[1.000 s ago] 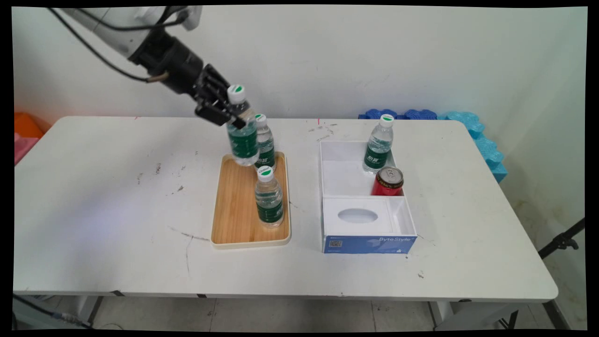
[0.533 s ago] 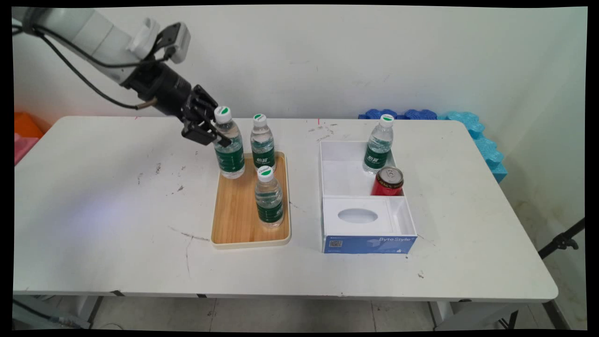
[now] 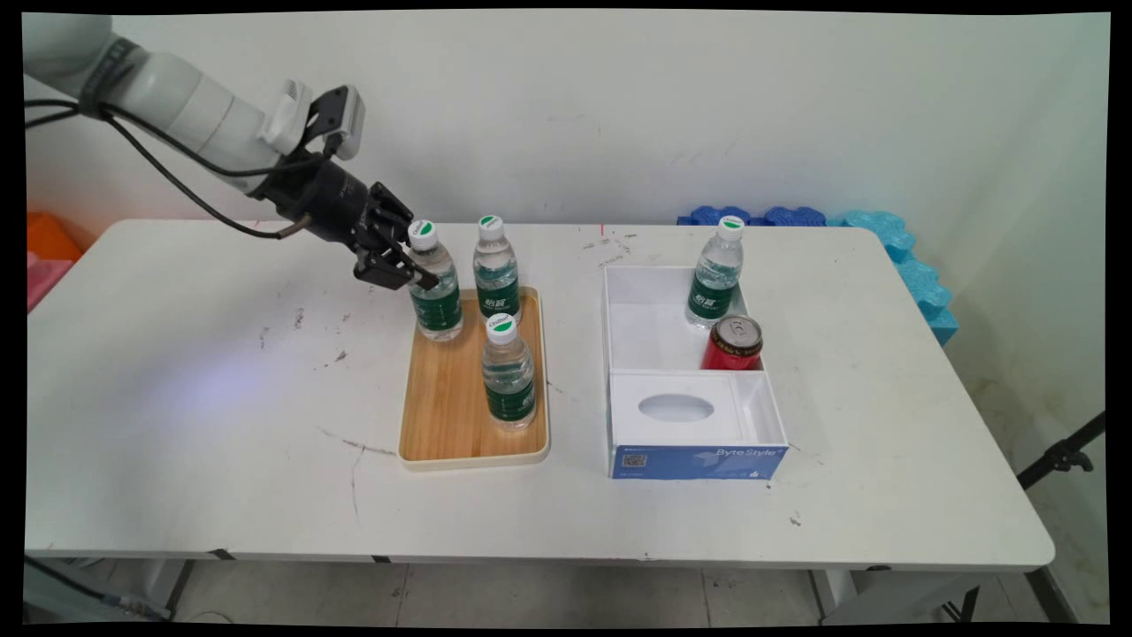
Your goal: Place the picked object on the tray
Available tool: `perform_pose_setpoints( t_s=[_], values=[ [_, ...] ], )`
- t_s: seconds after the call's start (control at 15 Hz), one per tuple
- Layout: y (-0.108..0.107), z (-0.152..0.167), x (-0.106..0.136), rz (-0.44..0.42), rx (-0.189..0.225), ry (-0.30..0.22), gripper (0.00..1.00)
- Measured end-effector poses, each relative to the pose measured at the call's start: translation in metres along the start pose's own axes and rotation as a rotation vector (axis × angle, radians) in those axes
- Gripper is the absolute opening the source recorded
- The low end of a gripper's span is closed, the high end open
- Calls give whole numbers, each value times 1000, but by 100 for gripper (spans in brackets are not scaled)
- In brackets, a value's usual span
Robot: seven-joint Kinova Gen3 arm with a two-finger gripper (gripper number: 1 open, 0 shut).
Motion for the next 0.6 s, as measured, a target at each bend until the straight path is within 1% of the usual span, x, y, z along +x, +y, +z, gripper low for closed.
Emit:
perform_pose_setpoints(
  t_s=[0.33,0.6],
  values=[
    [-8,16,-12,-2,21,14,0],
    [-12,26,-22,-8,28,19,0]
  ],
)
